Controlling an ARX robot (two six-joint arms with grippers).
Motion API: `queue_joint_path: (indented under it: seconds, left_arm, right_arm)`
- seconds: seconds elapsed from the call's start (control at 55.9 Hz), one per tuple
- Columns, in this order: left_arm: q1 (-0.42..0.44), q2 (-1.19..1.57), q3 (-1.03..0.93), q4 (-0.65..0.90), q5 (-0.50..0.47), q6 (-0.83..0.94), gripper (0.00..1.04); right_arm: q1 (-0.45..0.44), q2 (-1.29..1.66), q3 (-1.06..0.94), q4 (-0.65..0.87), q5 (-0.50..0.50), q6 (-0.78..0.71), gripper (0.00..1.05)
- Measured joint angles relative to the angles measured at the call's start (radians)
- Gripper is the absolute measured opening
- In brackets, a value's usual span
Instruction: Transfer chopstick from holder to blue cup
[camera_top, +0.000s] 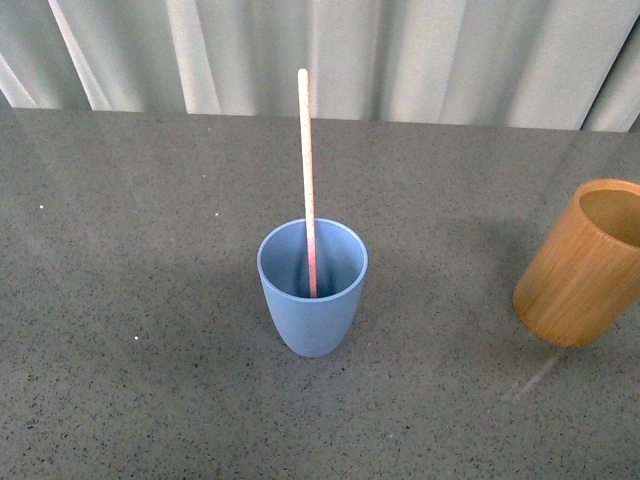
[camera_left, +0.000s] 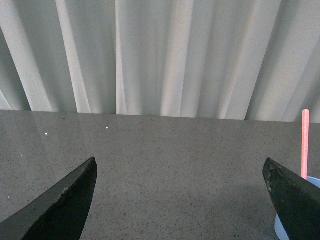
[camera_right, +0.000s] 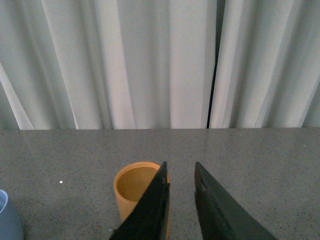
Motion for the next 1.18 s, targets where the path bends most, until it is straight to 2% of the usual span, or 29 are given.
queue_joint_path:
  seconds: [0.269, 0.394, 0.43, 0.483, 1.182]
  left_arm:
    - [0.000, 0.000, 0.000, 0.000, 0.000, 0.000, 0.98]
    - [0.000, 0.000, 0.000, 0.000, 0.000, 0.000, 0.98]
    - [0.000, 0.000, 0.000, 0.000, 0.000, 0.000, 0.98]
    - [0.000, 0.000, 0.000, 0.000, 0.000, 0.000, 0.98]
    - [0.000, 0.000, 0.000, 0.000, 0.000, 0.000, 0.98]
  right_arm:
    - [0.000, 0.000, 0.000, 0.000, 0.000, 0.000, 0.59]
    - [0.000, 0.000, 0.000, 0.000, 0.000, 0.000, 0.91]
    - [0.000, 0.000, 0.000, 0.000, 0.000, 0.001, 0.97]
    - [0.000, 0.000, 0.000, 0.000, 0.000, 0.000, 0.94]
    - [0.000, 0.000, 0.000, 0.000, 0.000, 0.001, 0.95]
